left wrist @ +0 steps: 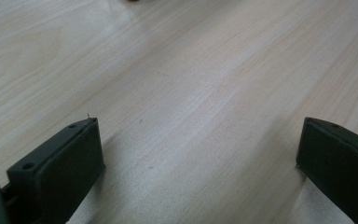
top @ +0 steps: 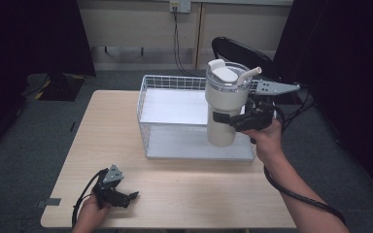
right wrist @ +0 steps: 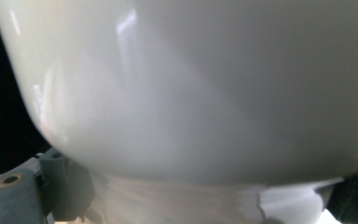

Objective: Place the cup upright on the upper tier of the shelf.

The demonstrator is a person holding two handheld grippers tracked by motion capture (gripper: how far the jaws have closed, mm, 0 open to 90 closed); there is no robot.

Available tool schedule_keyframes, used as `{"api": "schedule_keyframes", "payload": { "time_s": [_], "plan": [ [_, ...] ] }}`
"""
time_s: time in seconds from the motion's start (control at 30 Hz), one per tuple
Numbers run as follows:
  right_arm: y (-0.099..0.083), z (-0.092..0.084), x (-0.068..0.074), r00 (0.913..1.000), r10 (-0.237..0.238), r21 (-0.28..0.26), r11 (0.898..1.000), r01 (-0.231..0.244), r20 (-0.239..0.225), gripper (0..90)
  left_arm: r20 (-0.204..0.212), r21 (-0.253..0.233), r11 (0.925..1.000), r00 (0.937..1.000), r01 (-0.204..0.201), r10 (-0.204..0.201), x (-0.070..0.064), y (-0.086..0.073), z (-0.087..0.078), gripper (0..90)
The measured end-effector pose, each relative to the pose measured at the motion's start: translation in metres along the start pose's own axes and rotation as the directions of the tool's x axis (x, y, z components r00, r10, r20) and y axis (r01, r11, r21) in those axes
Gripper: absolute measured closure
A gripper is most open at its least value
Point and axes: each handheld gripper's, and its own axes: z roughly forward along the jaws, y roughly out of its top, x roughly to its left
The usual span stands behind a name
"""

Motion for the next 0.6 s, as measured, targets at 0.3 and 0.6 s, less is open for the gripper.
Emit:
{"api": "schedule_keyframes", "payload": {
  "time_s": [0.3,0.6],
  "plan": [
    [0.008,0.005,-0.008,0.9998,-0.001,-0.010,1.000,0.001,0.019,9.7,0.000,-0.001,1.0000,1.0000,0.001,-0.001,0.000,0.000,0.000,0.0],
    [0.016,0.011,-0.017,0.9989,0.003,-0.007,1.000,-0.003,0.046,9.7,0.000,0.000,1.0000,1.0000,0.000,0.000,0.000,0.000,0.000,0.0]
  ]
}}
